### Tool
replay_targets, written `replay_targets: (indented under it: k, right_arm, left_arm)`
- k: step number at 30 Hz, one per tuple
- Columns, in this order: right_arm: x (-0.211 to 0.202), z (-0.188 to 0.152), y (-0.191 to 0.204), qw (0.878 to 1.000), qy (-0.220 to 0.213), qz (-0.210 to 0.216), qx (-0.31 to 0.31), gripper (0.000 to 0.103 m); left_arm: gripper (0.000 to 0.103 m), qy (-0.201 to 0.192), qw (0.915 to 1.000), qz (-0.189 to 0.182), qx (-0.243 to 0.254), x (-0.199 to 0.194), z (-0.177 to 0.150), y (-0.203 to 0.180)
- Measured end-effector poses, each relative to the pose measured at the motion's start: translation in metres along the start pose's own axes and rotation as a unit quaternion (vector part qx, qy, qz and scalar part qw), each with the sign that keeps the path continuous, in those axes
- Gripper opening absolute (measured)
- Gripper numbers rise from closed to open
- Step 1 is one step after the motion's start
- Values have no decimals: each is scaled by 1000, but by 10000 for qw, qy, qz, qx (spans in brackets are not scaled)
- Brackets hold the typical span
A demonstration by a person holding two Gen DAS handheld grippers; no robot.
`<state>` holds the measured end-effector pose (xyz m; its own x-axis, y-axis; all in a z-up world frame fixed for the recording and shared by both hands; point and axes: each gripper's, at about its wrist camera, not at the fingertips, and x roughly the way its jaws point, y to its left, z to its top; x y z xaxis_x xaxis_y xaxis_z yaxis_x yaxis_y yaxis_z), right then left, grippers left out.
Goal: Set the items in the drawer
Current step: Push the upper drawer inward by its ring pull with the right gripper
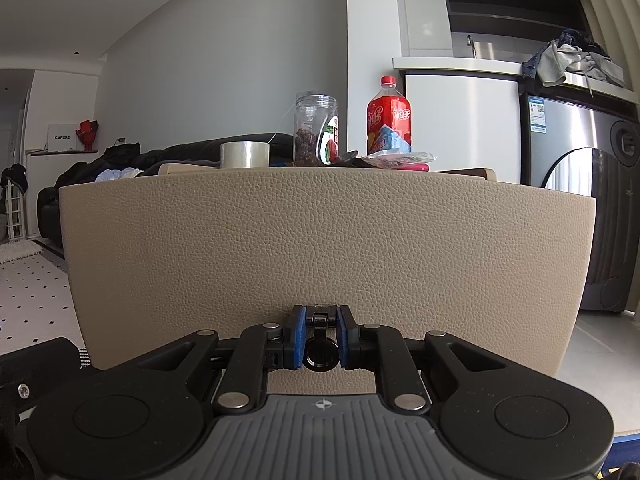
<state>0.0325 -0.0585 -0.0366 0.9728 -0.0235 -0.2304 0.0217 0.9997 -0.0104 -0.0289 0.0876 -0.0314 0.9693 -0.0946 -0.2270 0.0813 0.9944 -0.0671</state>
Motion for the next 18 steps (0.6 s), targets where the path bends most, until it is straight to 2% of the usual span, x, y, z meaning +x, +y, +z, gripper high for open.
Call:
replay_targets:
  k: [18]
  right_arm:
    - [4, 2, 0, 10000, -9, -17, 27, 18]
  left_arm:
    - [95, 24, 10000, 23, -21, -2, -2, 0]
